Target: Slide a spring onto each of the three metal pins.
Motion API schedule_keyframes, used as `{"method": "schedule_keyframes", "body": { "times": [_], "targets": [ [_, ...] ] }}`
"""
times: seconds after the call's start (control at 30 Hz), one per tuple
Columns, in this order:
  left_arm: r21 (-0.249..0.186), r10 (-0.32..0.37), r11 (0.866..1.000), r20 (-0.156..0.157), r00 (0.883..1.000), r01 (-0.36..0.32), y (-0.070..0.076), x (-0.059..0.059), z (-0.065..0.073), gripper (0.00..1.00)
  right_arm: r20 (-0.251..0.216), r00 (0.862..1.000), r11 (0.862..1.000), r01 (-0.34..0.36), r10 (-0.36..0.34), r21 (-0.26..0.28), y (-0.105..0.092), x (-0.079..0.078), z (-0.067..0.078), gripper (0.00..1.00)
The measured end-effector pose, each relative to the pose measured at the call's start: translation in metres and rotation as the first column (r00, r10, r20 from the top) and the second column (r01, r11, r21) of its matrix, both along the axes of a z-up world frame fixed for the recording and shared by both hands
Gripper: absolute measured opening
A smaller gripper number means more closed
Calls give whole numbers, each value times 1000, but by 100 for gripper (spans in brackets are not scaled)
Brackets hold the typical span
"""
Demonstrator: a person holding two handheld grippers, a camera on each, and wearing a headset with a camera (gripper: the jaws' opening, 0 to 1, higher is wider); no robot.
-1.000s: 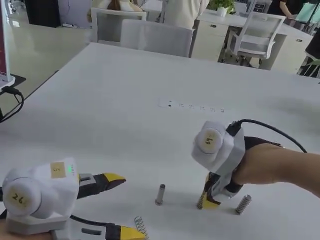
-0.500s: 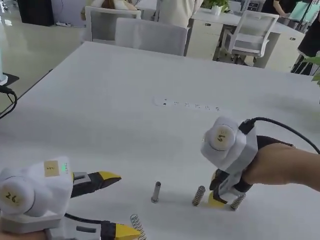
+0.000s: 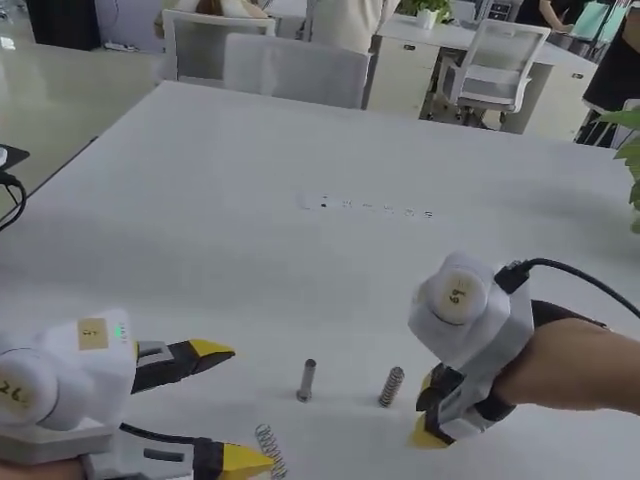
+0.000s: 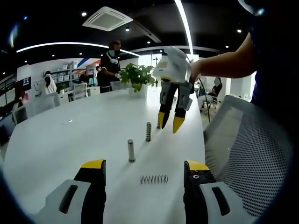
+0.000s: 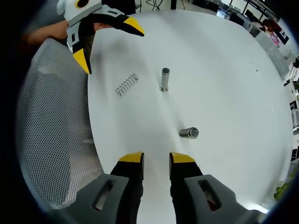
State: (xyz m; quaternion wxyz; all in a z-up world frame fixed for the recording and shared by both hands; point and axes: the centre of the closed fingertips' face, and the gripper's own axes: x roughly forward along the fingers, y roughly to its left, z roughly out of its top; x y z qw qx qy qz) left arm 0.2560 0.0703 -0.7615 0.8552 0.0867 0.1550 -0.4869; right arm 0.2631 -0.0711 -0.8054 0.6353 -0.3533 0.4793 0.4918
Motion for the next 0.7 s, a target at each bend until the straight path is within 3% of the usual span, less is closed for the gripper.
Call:
{"method": "schedule_keyframes", "body": {
  "times": [0.43,0.7],
  "targets": [
    [-2,-1,1000,8,1000,1,3,-3,1,64,-28,1000,995,-10,13,103,53,-29,3,20],
    [-5,7,1000,11,1000,-7,9,-4,1,63,-23,999,992,-38,41,121,82,-35,-4,20]
  ]
}}
